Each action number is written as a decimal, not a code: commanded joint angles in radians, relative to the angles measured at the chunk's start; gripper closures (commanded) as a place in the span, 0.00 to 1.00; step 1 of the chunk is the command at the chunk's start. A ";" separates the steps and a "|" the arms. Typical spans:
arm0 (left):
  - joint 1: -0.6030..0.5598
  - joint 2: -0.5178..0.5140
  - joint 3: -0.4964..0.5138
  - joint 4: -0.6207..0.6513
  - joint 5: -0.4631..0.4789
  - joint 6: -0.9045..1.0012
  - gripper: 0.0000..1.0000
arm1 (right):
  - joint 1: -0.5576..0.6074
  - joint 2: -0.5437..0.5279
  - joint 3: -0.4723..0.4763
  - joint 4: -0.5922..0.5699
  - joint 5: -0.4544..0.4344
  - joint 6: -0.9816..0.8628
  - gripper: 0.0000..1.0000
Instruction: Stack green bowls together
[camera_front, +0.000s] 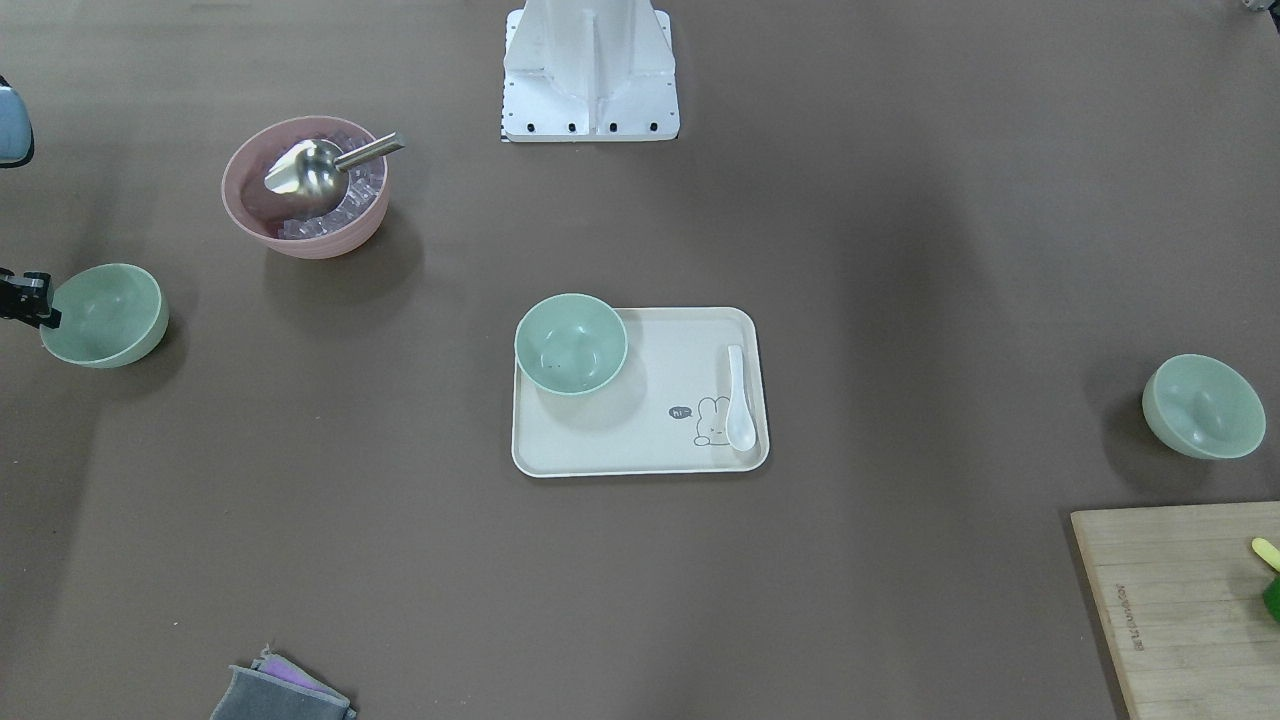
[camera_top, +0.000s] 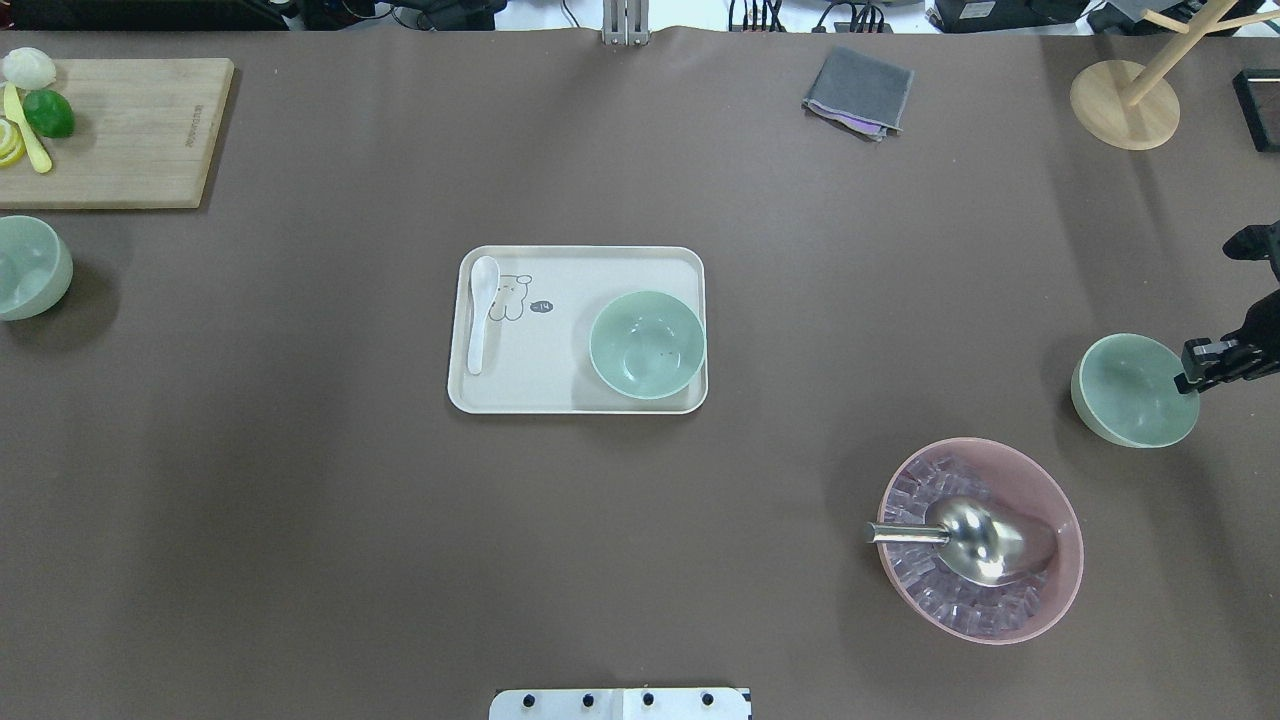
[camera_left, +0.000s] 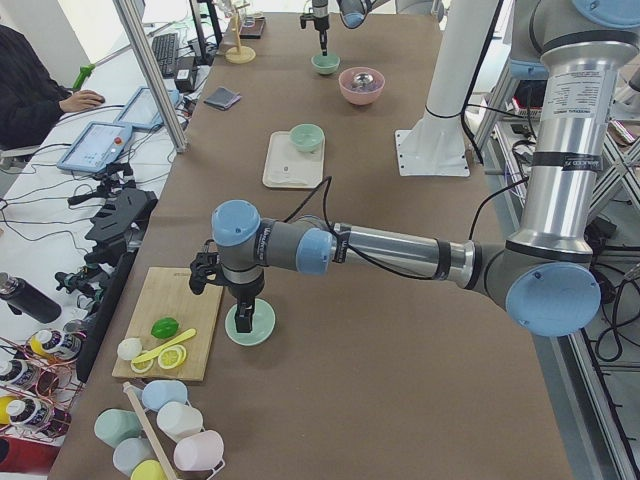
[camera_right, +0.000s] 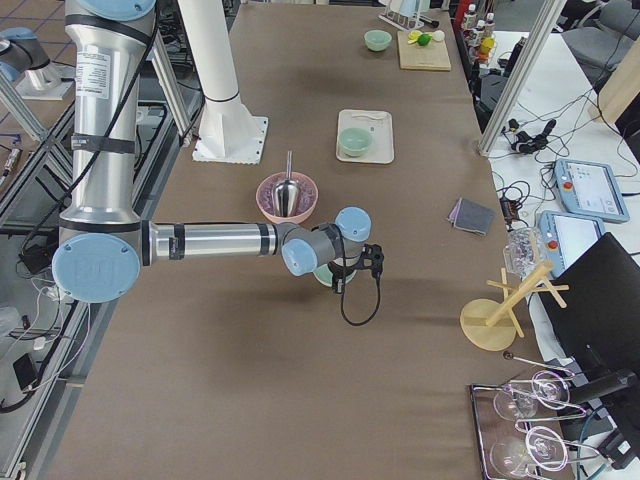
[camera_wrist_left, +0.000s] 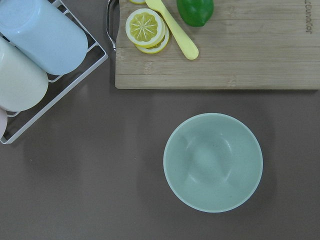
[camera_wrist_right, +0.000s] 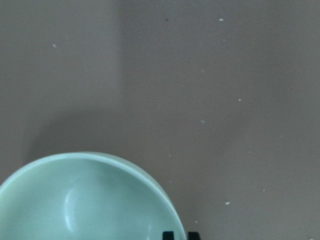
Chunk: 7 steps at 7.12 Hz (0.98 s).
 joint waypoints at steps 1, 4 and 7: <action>0.000 0.000 0.000 0.000 0.000 0.000 0.02 | 0.000 -0.005 0.004 0.000 0.000 0.000 0.80; 0.000 -0.002 -0.002 0.000 0.000 -0.011 0.02 | 0.016 -0.007 0.027 0.002 0.018 -0.006 1.00; 0.000 -0.011 0.004 0.000 0.000 -0.013 0.02 | 0.080 -0.022 0.081 -0.005 0.078 -0.006 1.00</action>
